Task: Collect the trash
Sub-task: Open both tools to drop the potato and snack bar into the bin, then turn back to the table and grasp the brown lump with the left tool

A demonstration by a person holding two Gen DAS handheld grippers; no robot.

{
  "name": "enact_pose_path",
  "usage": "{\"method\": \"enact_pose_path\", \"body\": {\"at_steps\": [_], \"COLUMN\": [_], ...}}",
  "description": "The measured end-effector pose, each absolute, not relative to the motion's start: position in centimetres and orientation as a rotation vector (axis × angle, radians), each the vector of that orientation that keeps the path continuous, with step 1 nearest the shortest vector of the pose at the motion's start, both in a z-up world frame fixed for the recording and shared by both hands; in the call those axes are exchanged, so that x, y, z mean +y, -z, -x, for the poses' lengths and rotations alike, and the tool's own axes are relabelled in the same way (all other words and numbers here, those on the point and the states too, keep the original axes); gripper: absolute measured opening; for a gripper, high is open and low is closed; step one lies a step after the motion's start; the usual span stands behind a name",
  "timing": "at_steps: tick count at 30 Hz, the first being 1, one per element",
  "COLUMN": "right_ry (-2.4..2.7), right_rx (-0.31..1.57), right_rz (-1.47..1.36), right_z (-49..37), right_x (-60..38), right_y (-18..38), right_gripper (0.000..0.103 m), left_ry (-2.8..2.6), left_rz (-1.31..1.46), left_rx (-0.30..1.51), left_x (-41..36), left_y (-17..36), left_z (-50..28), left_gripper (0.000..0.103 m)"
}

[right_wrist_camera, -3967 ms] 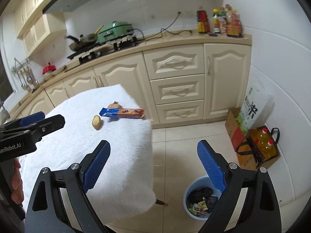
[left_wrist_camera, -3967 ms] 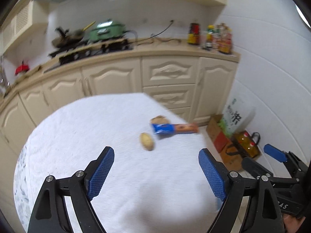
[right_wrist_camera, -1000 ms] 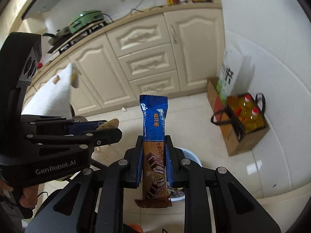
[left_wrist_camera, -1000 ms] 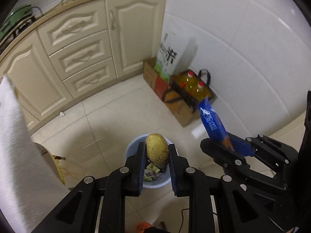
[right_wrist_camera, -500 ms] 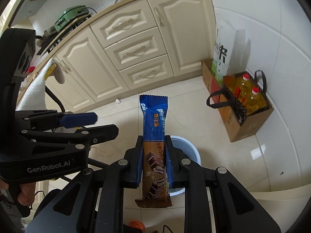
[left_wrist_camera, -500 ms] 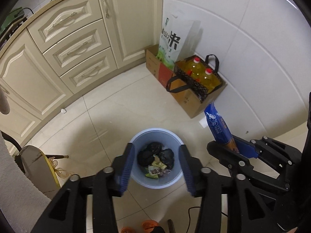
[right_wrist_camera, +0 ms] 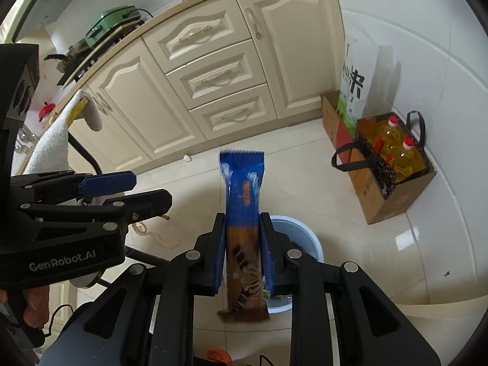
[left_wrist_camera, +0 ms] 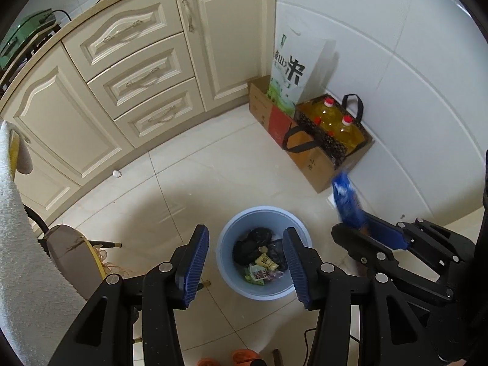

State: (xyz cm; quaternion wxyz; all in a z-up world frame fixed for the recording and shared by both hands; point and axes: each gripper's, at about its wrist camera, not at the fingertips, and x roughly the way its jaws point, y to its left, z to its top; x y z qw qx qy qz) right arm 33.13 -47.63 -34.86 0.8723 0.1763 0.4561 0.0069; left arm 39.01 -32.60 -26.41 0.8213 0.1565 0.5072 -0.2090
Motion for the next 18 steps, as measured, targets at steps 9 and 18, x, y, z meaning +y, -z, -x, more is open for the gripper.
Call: {"method": "enact_pose_path", "body": {"at_steps": [9,18], "right_ry": [0.018,0.037], "right_rx": [0.933,0.848], "right_rz": [-0.345,-0.308], "right_z": [-33.1,-32.9], "right_x": [-46.7,-43.9], "right_y": [32.8,26.9], "right_gripper": [0.037,0.059], "left_ry": [0.452,0.445], "left_rz": [-0.314,-0.289], "left_rx": [1.039,0.906], "left_x": [-30.2,-25.4], "left_y": [24.0,18.5], "left_z": [-37.8,-34.9], "left_gripper": [0.047,0.053]}}
